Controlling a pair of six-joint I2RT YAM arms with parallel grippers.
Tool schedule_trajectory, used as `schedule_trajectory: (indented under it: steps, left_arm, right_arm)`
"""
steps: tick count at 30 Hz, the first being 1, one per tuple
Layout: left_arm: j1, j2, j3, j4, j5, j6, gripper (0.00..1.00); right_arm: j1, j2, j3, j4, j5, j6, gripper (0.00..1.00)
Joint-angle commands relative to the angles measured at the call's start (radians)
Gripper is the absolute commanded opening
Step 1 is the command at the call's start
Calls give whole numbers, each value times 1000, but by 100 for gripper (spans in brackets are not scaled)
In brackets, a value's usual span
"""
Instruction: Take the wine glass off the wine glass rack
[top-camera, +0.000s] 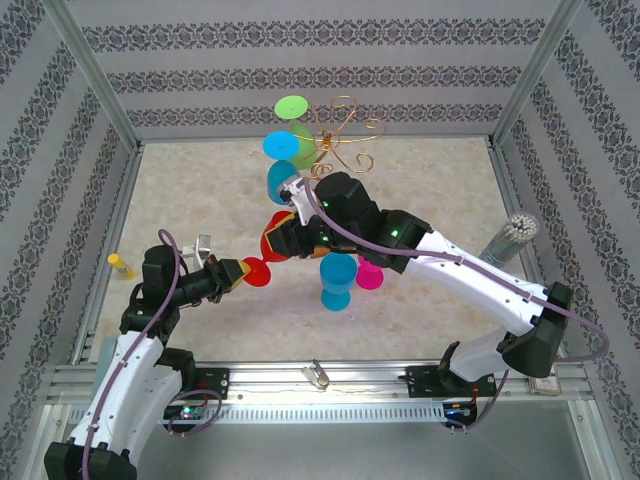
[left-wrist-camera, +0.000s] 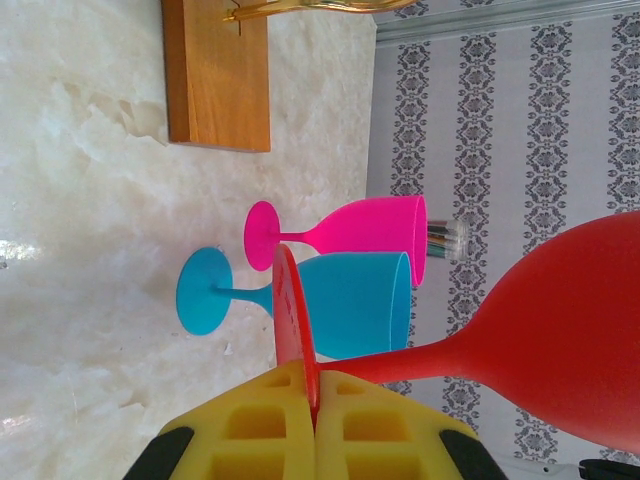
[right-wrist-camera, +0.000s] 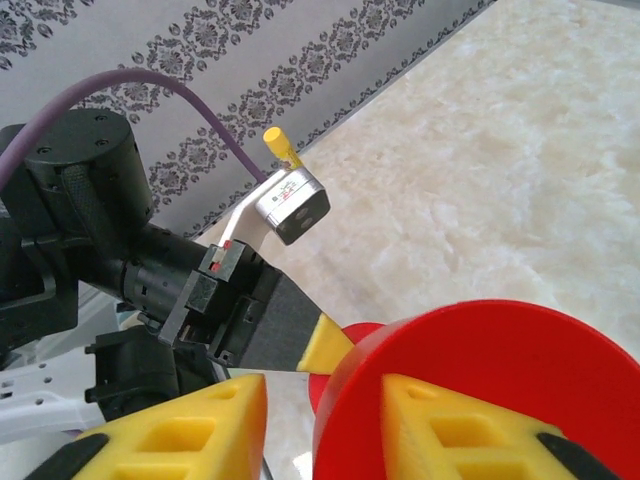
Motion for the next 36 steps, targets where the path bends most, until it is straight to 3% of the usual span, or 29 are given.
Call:
schedule_trajectory:
  steps: [1, 9, 16, 19, 25, 36]
  left_arm:
    - [6, -2, 20, 2, -3, 33, 0]
    - [6, 7, 28, 2, -10, 38, 0]
    - [6, 7, 45, -10, -23, 39, 0]
    - [6, 5, 53, -17, -30, 39, 13]
    - [6, 3, 61, -20, -36, 38, 18]
    - [6, -9, 68, -32, -50, 30, 41]
  right_arm:
    - [-7, 8, 33, -2, -27, -14, 29]
    - [-6, 14, 36, -12, -32, -23, 0]
    - [-7, -3, 27, -12, -32, -19, 0]
    - [-5, -17, 21, -11, -26, -15, 0]
    - [-3, -52, -6, 0, -6, -4, 0]
    - [4, -102, -36, -13, 49, -6, 0]
